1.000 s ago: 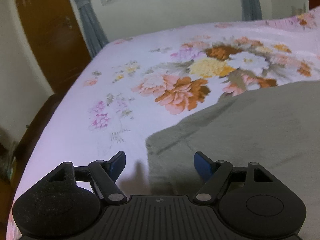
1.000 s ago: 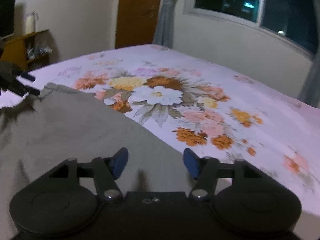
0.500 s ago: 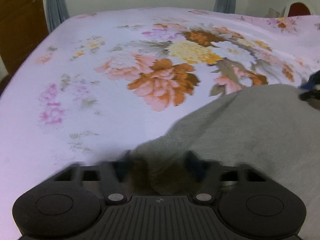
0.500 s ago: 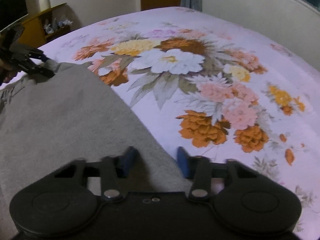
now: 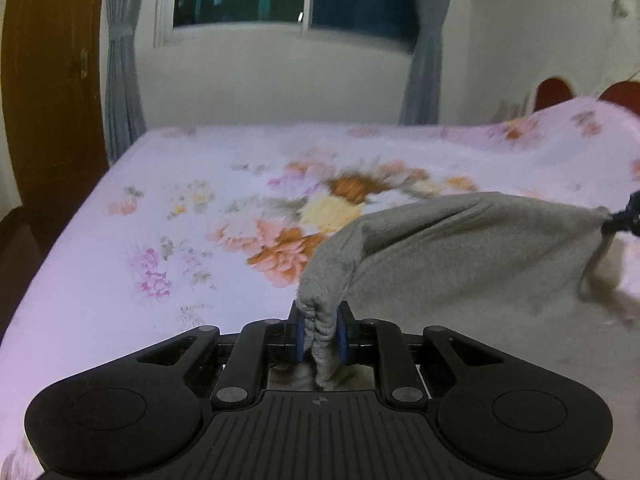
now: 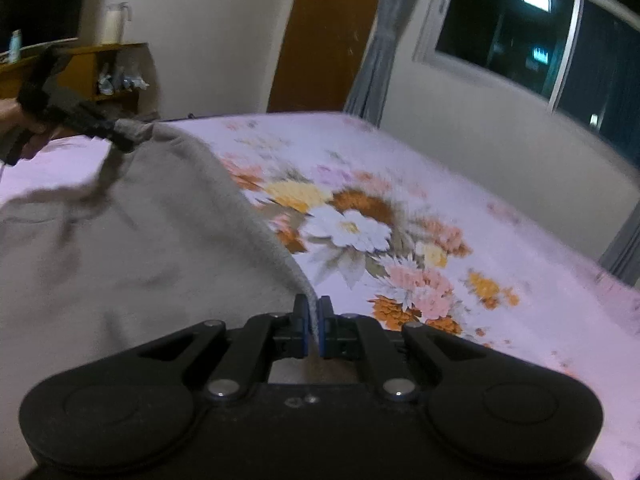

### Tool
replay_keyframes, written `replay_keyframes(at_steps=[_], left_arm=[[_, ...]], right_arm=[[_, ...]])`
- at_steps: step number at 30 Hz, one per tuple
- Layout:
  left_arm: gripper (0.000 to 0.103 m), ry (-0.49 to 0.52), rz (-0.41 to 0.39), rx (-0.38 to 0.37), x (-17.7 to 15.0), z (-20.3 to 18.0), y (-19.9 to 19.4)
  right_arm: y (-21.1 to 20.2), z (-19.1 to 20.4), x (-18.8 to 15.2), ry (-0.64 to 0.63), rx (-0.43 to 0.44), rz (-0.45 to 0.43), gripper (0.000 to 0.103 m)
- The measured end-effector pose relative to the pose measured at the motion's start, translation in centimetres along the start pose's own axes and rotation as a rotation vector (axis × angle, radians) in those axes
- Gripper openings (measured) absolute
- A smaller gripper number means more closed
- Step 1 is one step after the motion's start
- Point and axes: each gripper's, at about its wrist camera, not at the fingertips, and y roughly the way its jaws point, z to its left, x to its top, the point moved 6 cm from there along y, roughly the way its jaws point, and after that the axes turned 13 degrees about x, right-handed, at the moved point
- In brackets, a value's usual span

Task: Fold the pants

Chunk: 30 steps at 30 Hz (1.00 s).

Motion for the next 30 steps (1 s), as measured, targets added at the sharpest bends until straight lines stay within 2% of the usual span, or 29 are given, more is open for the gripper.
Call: replay_keyframes(at_steps=[4,6,9,10,11,12,13,14,15,18,20,24,27,30], left_arm=[[0.016,-0.046,-0.041,-0.021,-3.4,0.0,-6.1],[0.016,-0.072,-0.005,-0.018,-6.4,-0.3,-7.6],[0.017,-0.135,0.085,0.037,-10.8,-0.5,-7.5],[0.018,-0.138,0.137,0.076,-12.3,-0.6,-7.2],[0.018,-0.141,0.178,0.131,-13.6,-0.7,-7.2],[0.021,-0.152,0.178,0.155,-14.6,-0.6,-7.8],[0.023,-0.175,0.159,0.166,-15.0,-0.3,-8.6],[0.031,-0.218,0.146,0.162,-15.3,0.2,-9.7],[0.040,-0.260,0.139,0.143,-15.4,0.6,-10.7],[0.054,-0.358,0.116,0.131,-15.0,1.3,-13.2],[0.054,-0.469,0.117,0.045,-14.8,1.3,-13.6],[0.054,-0.655,0.168,-0.075,-15.5,0.4,-11.5],[0.054,-0.692,0.218,-0.084,-16.2,0.1,-10.1],[0.054,-0.732,0.249,-0.095,-17.2,0.0,-8.9]], right_arm=[[-4.3,6.4,-1.9,-0.017,-0.012,-0.036,0.005],[-4.9,9.2,-3.7,0.007,-0.016,-0.027,0.005],[-2.7,11.4,-7.7,0.150,-0.014,0.035,0.007],[-1.8,11.5,-8.8,0.208,-0.017,0.064,0.016],[-1.0,11.3,-10.0,0.285,-0.026,0.106,0.019],[-1.1,11.3,-10.6,0.336,-0.040,0.111,0.019],[-1.9,11.4,-10.7,0.388,-0.055,0.075,0.025],[-3.1,11.2,-10.7,0.453,-0.057,0.030,0.041],[-4.2,11.0,-10.7,0.510,-0.047,-0.008,0.049],[-6.4,9.9,-10.8,0.655,-0.051,-0.073,0.049],[-6.5,8.9,-10.9,0.744,-0.067,-0.078,0.049],[-4.9,6.5,-11.4,0.939,-0.051,-0.091,0.049],[-2.7,5.3,-11.9,1.016,-0.051,-0.071,0.049],[-0.9,4.5,-13.4,1.092,-0.064,-0.010,0.046]])
